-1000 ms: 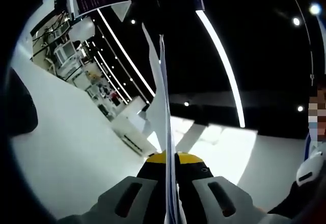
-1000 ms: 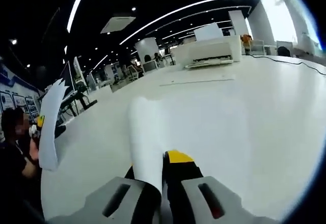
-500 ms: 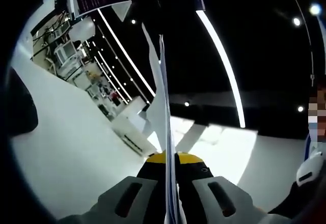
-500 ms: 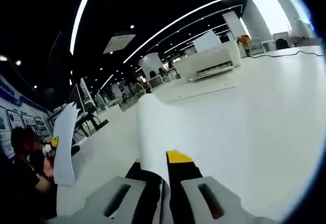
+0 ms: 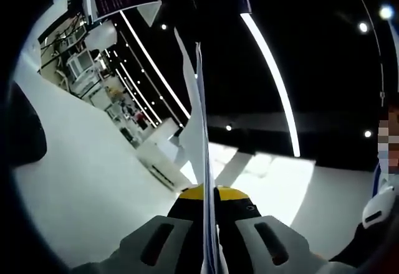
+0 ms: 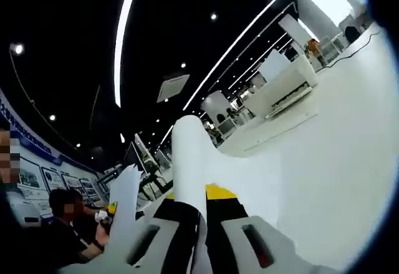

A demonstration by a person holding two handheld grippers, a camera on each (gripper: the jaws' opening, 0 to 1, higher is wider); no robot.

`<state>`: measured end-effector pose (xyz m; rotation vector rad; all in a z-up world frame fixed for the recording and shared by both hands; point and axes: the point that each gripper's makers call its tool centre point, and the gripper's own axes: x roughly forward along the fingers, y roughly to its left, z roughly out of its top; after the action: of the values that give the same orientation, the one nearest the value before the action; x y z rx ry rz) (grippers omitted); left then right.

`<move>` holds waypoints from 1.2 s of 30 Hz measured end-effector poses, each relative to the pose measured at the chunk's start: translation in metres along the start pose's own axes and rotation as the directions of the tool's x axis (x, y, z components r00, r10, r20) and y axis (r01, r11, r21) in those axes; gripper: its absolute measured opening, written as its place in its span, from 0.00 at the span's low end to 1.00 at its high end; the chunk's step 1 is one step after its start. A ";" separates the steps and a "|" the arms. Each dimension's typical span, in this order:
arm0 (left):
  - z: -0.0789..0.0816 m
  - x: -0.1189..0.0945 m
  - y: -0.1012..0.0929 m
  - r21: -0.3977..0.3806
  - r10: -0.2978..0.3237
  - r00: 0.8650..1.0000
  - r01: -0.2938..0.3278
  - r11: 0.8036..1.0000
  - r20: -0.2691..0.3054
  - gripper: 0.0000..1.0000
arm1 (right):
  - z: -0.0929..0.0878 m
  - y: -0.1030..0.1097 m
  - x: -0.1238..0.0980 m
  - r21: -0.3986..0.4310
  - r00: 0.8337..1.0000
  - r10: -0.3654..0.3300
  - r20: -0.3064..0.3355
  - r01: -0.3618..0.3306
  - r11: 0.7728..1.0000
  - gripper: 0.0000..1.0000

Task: Organize the stack of printing papers by aligning and flattening the scattered papers on the table

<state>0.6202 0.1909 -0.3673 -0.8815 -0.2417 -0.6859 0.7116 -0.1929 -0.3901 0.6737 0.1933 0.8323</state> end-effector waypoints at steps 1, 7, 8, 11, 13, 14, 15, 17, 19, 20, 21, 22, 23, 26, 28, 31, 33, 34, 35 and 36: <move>0.000 0.000 0.000 -0.001 0.000 1.000 0.000 1.000 -0.001 0.06 | 0.002 0.004 0.000 0.021 1.000 0.021 0.016 -0.022 1.000 0.00; 0.000 0.000 0.002 0.003 0.005 1.000 -0.005 1.000 -0.001 0.06 | 0.005 0.022 0.004 0.130 0.992 0.114 0.055 -0.120 0.984 0.01; 0.000 0.000 0.001 0.004 0.005 1.000 -0.005 1.000 -0.002 0.06 | 0.004 0.025 0.004 0.145 0.990 0.127 0.055 -0.134 0.980 0.01; 0.000 0.000 0.001 0.002 0.005 1.000 -0.005 1.000 0.000 0.06 | 0.007 0.026 0.003 0.222 0.982 0.170 0.081 -0.184 0.957 0.01; 0.000 0.000 0.001 0.000 0.005 1.000 -0.005 1.000 0.002 0.06 | 0.012 0.023 0.001 0.264 0.977 0.188 0.101 -0.209 0.942 0.01; 0.000 0.000 0.001 -0.001 0.005 1.000 -0.005 1.000 0.002 0.06 | 0.016 0.018 -0.001 0.284 0.976 0.185 0.117 -0.211 0.935 0.00; 0.000 0.000 0.001 0.000 0.005 1.000 -0.005 1.000 0.002 0.06 | 0.018 0.015 -0.002 0.285 0.975 0.186 0.123 -0.215 0.934 0.00; 0.000 0.000 0.001 0.000 0.005 1.000 -0.005 1.000 0.001 0.06 | 0.020 0.011 -0.003 0.289 0.977 0.170 0.125 -0.200 0.936 0.00; -0.001 0.000 0.001 0.000 0.004 1.000 -0.004 1.000 0.001 0.06 | 0.019 0.009 -0.003 0.278 0.980 0.158 0.118 -0.185 0.943 0.00; -0.001 0.000 0.001 -0.001 0.004 1.000 -0.004 1.000 0.001 0.06 | 0.019 0.008 -0.003 0.275 0.982 0.150 0.113 -0.176 0.945 0.00; -0.001 0.000 0.001 -0.002 0.003 1.000 -0.003 1.000 0.001 0.06 | 0.018 0.010 -0.003 0.270 0.983 0.145 0.112 -0.171 0.948 0.00; 0.000 0.000 0.001 -0.003 0.003 1.000 -0.003 1.000 0.001 0.06 | 0.019 0.011 -0.002 0.263 0.983 0.145 0.112 -0.170 0.950 0.00; -0.001 0.000 0.001 -0.003 0.004 1.000 -0.004 1.000 0.001 0.06 | 0.021 0.013 -0.002 0.255 0.983 0.148 0.108 -0.171 0.952 0.00; -0.001 0.000 0.001 -0.004 0.004 1.000 -0.004 1.000 0.000 0.06 | 0.027 0.023 0.000 0.215 0.982 0.166 0.085 -0.181 0.960 0.00; -0.001 0.001 0.002 -0.005 0.007 1.000 -0.007 1.000 -0.002 0.06 | 0.035 0.034 0.002 0.180 0.982 0.179 0.063 -0.188 0.966 0.00; -0.002 0.001 0.002 -0.003 0.009 1.000 -0.009 1.000 -0.007 0.06 | 0.045 0.048 0.005 0.135 0.980 0.198 0.029 -0.200 0.971 0.00; -0.002 0.001 0.002 -0.002 0.009 1.000 -0.009 1.000 -0.008 0.06 | 0.052 0.062 0.007 0.095 0.976 0.218 -0.015 -0.216 0.972 0.00; -0.002 0.001 0.002 -0.003 0.010 1.000 -0.010 1.000 -0.008 0.06 | 0.048 0.077 0.009 0.076 0.974 0.225 -0.041 -0.221 0.972 0.00; -0.001 0.001 0.002 -0.004 0.010 1.000 -0.010 1.000 -0.007 0.06 | 0.046 0.090 0.010 0.062 0.972 0.227 -0.064 -0.223 0.973 0.00; -0.002 0.001 0.001 -0.006 0.010 1.000 -0.010 1.000 -0.006 0.06 | 0.051 0.098 0.012 0.056 0.970 0.230 -0.075 -0.227 0.972 0.00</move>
<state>0.6217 0.1899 -0.3688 -0.8854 -0.2296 -0.6804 0.6799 -0.1608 -0.2884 0.7160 0.2116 1.0803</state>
